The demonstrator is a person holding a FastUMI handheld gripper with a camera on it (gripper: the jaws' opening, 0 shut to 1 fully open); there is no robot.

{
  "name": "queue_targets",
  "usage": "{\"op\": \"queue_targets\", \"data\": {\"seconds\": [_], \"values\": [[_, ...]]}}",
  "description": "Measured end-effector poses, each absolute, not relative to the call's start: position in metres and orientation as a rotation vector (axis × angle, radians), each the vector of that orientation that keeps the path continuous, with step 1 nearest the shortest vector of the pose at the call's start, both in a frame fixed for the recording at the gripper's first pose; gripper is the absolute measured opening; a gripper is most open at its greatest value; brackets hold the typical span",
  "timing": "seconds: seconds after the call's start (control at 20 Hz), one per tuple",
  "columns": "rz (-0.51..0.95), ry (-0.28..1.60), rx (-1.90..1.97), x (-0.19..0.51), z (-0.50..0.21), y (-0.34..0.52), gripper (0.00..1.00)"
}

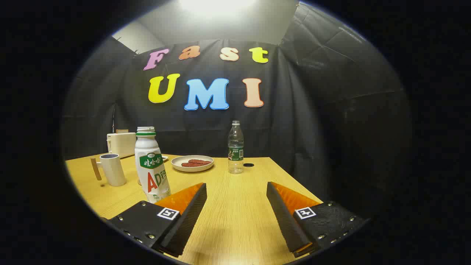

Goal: Take the bottle from table, then pour the juice into the cup, finally place the bottle on the coaster

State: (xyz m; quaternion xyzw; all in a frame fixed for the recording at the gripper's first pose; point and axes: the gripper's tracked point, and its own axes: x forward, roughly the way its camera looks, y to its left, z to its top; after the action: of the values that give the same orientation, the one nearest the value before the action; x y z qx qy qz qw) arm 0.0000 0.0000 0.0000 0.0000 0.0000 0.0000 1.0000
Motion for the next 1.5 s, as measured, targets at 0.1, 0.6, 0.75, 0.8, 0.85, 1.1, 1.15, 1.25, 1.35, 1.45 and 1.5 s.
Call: {"op": "queue_targets", "data": {"seconds": [0.1, 0.6, 0.75, 0.8, 0.85, 1.1, 1.15, 1.25, 1.35, 1.45, 1.5], "values": [[0.0, -0.001, -0.001, 0.002, 0.0, 0.001, 0.99], [-0.019, 0.002, -0.002, 0.061, 0.003, -0.005, 0.99], [-0.069, -0.066, -0.005, 0.074, 0.029, -0.012, 0.98], [-0.061, -0.082, -0.014, 0.074, 0.04, -0.006, 0.99], [-0.049, -0.098, -0.026, 0.072, 0.051, 0.003, 0.98], [0.075, -0.132, 0.001, 0.036, 0.094, 0.067, 0.99], [0.103, -0.137, 0.016, 0.028, 0.098, 0.079, 0.99], [0.134, -0.135, 0.003, 0.018, 0.1, 0.097, 0.98], [0.153, -0.131, -0.023, 0.011, 0.096, 0.113, 0.98], [0.175, -0.124, -0.037, 0.007, 0.088, 0.128, 0.99], [0.185, -0.111, -0.03, 0.006, 0.082, 0.135, 0.99]]}}
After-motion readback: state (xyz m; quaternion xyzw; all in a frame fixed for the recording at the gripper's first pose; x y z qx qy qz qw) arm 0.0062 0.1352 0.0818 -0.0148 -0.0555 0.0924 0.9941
